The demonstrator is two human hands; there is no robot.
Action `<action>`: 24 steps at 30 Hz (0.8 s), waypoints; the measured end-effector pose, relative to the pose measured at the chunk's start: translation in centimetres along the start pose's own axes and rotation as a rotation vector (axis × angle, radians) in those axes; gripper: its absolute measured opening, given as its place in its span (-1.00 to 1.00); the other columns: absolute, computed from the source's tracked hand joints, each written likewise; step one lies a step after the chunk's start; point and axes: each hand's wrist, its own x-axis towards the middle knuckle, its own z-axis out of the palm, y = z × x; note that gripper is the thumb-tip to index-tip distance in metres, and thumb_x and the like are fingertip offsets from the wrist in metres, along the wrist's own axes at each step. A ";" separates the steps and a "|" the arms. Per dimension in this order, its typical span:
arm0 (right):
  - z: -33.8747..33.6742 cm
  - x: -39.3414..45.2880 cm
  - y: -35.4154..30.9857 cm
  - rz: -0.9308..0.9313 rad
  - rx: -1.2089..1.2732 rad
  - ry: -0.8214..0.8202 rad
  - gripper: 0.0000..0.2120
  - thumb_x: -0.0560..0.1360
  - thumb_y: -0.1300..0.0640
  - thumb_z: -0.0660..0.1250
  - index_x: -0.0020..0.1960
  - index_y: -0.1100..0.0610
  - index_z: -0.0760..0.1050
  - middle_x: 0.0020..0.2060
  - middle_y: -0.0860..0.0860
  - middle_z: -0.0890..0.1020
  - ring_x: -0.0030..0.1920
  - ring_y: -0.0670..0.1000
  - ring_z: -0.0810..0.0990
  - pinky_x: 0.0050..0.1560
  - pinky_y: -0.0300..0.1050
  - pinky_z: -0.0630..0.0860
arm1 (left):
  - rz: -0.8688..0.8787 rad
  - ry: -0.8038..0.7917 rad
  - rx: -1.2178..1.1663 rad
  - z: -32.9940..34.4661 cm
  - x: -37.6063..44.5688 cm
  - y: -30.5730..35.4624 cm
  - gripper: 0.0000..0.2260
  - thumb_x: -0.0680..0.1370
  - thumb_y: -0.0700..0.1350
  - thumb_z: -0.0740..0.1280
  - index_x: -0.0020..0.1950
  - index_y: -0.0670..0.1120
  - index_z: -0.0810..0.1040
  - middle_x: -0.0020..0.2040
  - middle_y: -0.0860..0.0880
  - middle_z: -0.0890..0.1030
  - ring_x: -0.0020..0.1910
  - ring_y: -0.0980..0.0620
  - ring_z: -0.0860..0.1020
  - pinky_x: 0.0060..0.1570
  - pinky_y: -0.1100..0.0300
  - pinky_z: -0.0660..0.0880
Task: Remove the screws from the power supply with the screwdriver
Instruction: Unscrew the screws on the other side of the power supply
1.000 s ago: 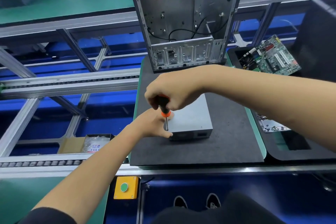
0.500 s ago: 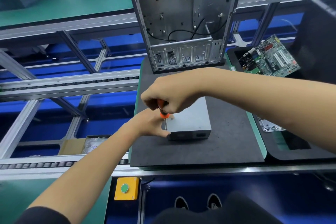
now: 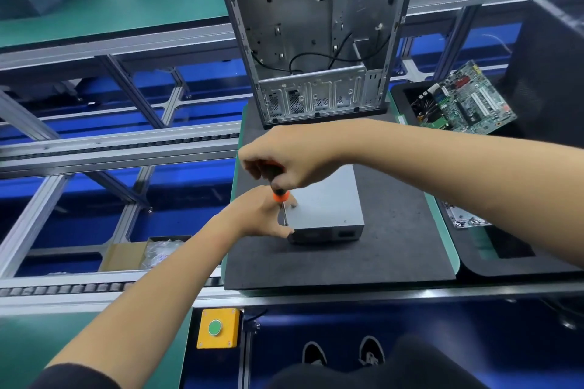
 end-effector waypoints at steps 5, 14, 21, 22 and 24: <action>0.6 -0.7 0.8 0.076 -0.068 0.065 -0.82 0.52 0.00 0.32 -0.05 0.10 0.42 -0.29 -0.09 0.50 -0.26 -0.10 0.45 -0.36 -0.21 0.30 | 0.021 0.015 0.018 -0.1 0.1 0.1 -0.53 0.39 0.06 0.47 0.22 -0.13 0.53 0.12 -0.07 0.58 0.11 -0.09 0.51 0.02 0.21 0.36; 0.3 -0.6 0.5 -0.004 0.085 0.007 -0.77 0.42 0.25 0.35 0.03 0.09 0.41 -0.15 -0.06 0.56 -0.21 -0.17 0.46 -0.27 -0.27 0.39 | 0.029 0.038 -0.033 0.3 -0.2 0.0 -0.55 0.38 0.03 0.49 0.20 -0.11 0.55 0.12 -0.07 0.58 0.11 -0.10 0.51 0.09 0.12 0.42; 0.8 0.7 0.8 0.188 -0.320 0.119 -0.65 0.61 -0.16 0.08 -0.11 0.10 0.39 -0.32 0.00 0.47 -0.27 0.02 0.44 -0.42 -0.13 0.20 | -0.072 -0.007 -0.235 -0.2 -0.7 -1.3 -0.64 0.40 -0.02 0.49 0.17 0.01 0.57 0.21 0.01 0.58 0.15 0.07 0.52 0.15 0.17 0.47; 0.7 0.9 0.8 0.181 -0.336 0.119 -0.67 0.63 -0.12 0.08 -0.10 0.10 0.40 -0.32 -0.01 0.45 -0.27 0.03 0.44 -0.43 -0.13 0.18 | -0.077 -0.004 -0.258 -0.3 -0.7 -1.4 -0.68 0.41 -0.06 0.49 0.15 0.02 0.58 0.19 0.00 0.60 0.14 0.08 0.54 0.11 0.16 0.49; 0.4 1.1 1.0 0.108 -0.206 0.067 -0.87 0.59 0.02 0.21 -0.05 0.08 0.40 -0.30 -0.08 0.48 -0.27 -0.06 0.43 -0.39 -0.18 0.25 | -0.059 0.020 -0.280 -0.2 -0.8 -1.4 -0.75 0.40 -0.13 0.47 0.06 0.01 0.60 0.14 0.00 0.61 0.10 0.07 0.55 0.05 0.18 0.50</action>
